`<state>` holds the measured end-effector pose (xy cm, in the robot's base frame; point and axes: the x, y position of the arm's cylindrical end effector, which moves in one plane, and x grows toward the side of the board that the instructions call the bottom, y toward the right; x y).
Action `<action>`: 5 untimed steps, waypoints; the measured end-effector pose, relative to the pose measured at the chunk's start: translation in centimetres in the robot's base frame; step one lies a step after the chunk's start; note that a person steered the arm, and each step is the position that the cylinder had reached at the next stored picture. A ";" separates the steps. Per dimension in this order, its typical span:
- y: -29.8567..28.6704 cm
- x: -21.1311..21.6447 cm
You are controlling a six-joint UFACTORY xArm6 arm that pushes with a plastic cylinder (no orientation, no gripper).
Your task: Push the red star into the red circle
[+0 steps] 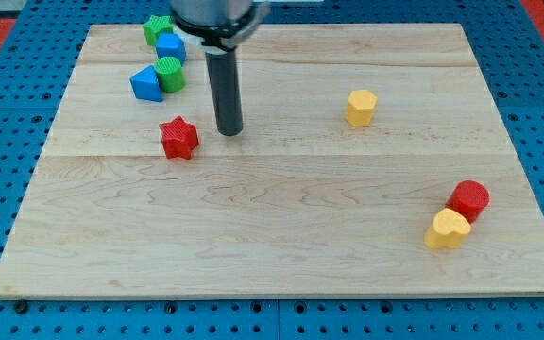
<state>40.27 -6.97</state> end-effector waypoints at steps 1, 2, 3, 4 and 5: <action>-9.6 -3.7; -11.9 -1.6; -8.6 2.1; 3.0 5.0; 13.8 5.2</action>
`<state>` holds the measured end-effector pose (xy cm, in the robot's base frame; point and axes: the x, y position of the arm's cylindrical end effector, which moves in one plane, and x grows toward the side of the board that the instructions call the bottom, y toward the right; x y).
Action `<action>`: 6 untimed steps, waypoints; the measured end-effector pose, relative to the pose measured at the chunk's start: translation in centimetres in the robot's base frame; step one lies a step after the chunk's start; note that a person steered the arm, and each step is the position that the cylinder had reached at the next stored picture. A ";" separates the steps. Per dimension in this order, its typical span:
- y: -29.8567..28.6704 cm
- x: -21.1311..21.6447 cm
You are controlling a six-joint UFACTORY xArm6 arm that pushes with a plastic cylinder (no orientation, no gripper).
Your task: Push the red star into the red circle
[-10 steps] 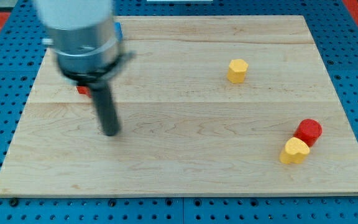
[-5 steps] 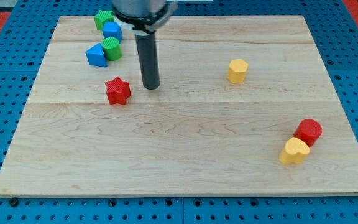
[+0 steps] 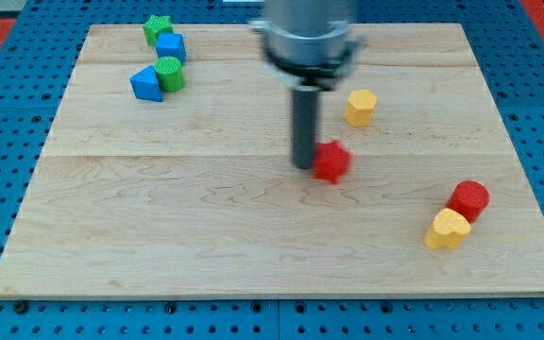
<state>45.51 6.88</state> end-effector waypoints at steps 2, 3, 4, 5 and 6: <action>7.0 -1.1; 7.5 -0.4; 8.9 2.4; 5.6 -0.7; -4.5 -5.3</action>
